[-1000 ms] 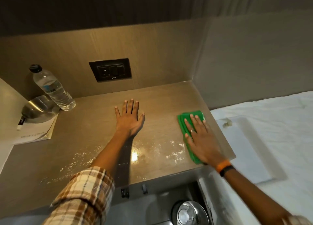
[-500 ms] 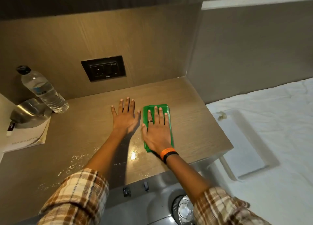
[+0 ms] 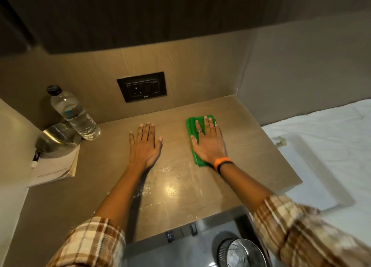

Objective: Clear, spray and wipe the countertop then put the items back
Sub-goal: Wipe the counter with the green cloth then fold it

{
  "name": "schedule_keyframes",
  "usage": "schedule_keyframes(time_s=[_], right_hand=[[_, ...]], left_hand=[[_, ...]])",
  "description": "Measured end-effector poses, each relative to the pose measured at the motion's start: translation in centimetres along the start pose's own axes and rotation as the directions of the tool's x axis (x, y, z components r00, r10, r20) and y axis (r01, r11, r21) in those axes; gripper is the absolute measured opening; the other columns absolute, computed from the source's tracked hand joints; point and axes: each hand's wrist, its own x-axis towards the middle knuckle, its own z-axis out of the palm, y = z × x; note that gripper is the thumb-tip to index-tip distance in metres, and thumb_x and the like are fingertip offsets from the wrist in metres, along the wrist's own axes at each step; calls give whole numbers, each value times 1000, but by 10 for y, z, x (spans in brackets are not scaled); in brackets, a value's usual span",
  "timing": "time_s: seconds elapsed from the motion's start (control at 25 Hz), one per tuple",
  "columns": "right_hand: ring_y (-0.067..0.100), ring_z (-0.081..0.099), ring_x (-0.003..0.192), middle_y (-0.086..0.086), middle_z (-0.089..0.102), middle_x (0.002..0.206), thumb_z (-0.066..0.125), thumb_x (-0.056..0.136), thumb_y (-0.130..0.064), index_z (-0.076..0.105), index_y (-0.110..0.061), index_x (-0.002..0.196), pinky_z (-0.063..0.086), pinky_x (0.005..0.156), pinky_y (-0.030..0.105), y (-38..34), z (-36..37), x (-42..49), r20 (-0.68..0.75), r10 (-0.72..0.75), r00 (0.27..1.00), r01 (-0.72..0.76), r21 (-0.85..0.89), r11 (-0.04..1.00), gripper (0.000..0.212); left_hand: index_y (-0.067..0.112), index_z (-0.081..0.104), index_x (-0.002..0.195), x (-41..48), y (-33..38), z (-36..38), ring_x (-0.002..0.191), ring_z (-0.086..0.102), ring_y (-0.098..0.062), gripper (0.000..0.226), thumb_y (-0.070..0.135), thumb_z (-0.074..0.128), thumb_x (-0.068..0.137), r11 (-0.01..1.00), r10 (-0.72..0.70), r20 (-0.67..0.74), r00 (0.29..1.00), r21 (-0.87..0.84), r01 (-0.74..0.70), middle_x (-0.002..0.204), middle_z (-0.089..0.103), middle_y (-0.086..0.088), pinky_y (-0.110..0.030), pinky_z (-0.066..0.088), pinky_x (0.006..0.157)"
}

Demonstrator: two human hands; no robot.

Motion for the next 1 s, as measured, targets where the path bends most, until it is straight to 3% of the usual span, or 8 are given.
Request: schedule_keyframes(time_s=[0.16, 0.28, 0.36, 0.44, 0.52, 0.68, 0.88, 1.0], right_hand=[[24, -3, 158, 9, 0, 170, 27, 104, -47, 9, -23, 161, 1, 129, 43, -27, 4, 66, 52, -253, 966, 257, -78, 963, 65], [21, -3, 158, 3, 1, 170, 27, 104, -47, 7, -28, 161, 1, 129, 41, -22, 3, 47, 121, -524, 843, 536, -100, 839, 63], [18, -6, 157, -2, -1, 170, 23, 103, -50, 5, -31, 160, -3, 128, 40, 2, 1, 7, 144, -605, 784, 617, -62, 785, 63], [14, -13, 156, -3, -4, 169, 16, 103, -53, 2, -33, 159, -7, 127, 40, 23, 7, -47, 116, -575, 810, 582, -33, 813, 62], [17, -15, 156, 1, -4, 169, 10, 103, -54, 5, -29, 159, 2, 128, 48, 14, 26, -107, 40, -407, 913, 408, -29, 913, 61], [34, 4, 156, 14, 11, 166, 24, 102, -47, 23, -16, 156, 17, 124, 58, -76, 45, -157, -70, -78, 994, 85, 91, 992, 63], [22, -19, 155, 7, -14, 168, 16, 99, -53, 2, -21, 160, -5, 128, 49, -103, 32, -135, 52, -151, 987, 138, 206, 969, 70], [12, -8, 156, -9, -9, 169, 20, 99, -55, 7, -32, 160, 6, 129, 42, -65, 19, -119, 17, -114, 993, 88, 526, 846, 66]], left_hand=[[23, 4, 159, 4, -2, 2, 156, -2, -19, 65, 52, 5, 101, 1000, -5, -25, 1000, -6, 5, 169, 2, 1, -54, 0, 125], [20, 6, 160, 3, -3, -1, 156, -1, -17, 59, 41, 9, 104, 999, -5, -24, 1000, -43, 4, 169, 4, 2, -53, 2, 126], [18, 7, 160, 0, -4, -2, 156, 0, -16, 57, 36, 11, 105, 999, -3, -35, 999, -47, 1, 169, 5, 2, -51, 2, 127], [18, 6, 160, -1, -4, -3, 156, 0, -17, 57, 35, 13, 106, 999, -7, -35, 999, -40, 6, 169, 5, 2, -50, 1, 127], [17, 6, 160, 0, -1, -3, 156, -1, -18, 58, 35, 12, 105, 999, -19, -23, 1000, -34, 18, 169, 3, 1, -51, 0, 126], [16, 6, 159, 0, -2, 0, 156, -2, -19, 59, 37, 12, 104, 1000, -16, -14, 1000, -9, 16, 169, 3, 0, -52, -1, 126], [15, 5, 160, 1, 7, -32, 156, -9, -21, 57, 37, 14, 108, 983, -47, 180, 983, -168, 78, 169, -3, -3, -51, -7, 126], [11, 17, 157, -47, 29, -47, 156, 1, -26, 61, 42, 18, 105, 989, -9, -15, 1000, -145, 6, 167, 11, -10, -50, 2, 127]])
